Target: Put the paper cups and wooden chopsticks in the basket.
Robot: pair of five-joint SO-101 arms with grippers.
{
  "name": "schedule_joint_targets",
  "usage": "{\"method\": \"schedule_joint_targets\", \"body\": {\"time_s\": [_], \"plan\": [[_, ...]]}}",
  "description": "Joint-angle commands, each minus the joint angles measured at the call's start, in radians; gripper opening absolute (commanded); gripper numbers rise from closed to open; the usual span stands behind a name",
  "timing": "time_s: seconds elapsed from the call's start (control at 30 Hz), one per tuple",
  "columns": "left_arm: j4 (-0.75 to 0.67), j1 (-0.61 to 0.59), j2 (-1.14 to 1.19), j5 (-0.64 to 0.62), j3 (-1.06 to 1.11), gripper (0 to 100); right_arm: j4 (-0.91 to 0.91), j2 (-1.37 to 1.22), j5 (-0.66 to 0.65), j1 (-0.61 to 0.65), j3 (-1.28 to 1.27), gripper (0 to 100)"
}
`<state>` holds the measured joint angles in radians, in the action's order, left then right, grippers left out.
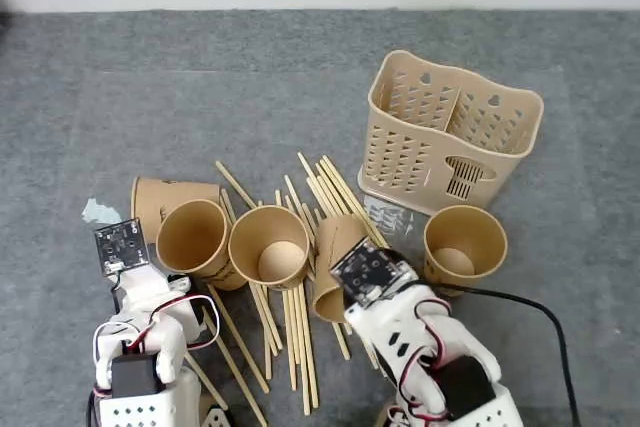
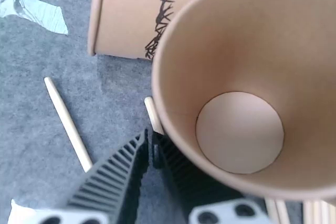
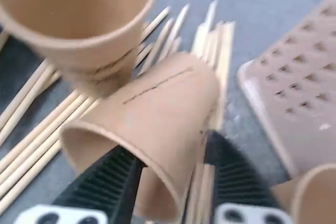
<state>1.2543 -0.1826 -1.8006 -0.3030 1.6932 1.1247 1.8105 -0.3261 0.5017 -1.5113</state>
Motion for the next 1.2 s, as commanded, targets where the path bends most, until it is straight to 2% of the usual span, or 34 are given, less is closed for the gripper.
{"method": "schedule_joint_targets", "body": {"time_s": [0.0,0.1,0.43,0.67,0.97,1.17], "plan": [[0.002,-0.005,-0.012,-0.011,-0.010,1,-0.042,0.001,-0.006,-0.071,0.040,5.1],[0.002,-0.005,-0.012,-0.011,-0.010,1,-0.045,0.001,-0.008,-0.127,0.091,0.3],[0.002,-0.005,-0.012,-0.011,-0.010,1,-0.050,0.001,0.000,-0.243,0.315,0.8],[0.002,-0.005,-0.012,-0.011,-0.010,1,-0.272,-0.005,0.031,-0.366,0.440,0.8],[0.002,-0.005,-0.012,-0.011,-0.010,1,-0.437,-0.012,0.031,-0.518,0.474,0.8],[0.002,-0.005,-0.012,-0.011,-0.010,1,-0.479,-0.168,0.035,-0.654,0.505,0.8]]}}
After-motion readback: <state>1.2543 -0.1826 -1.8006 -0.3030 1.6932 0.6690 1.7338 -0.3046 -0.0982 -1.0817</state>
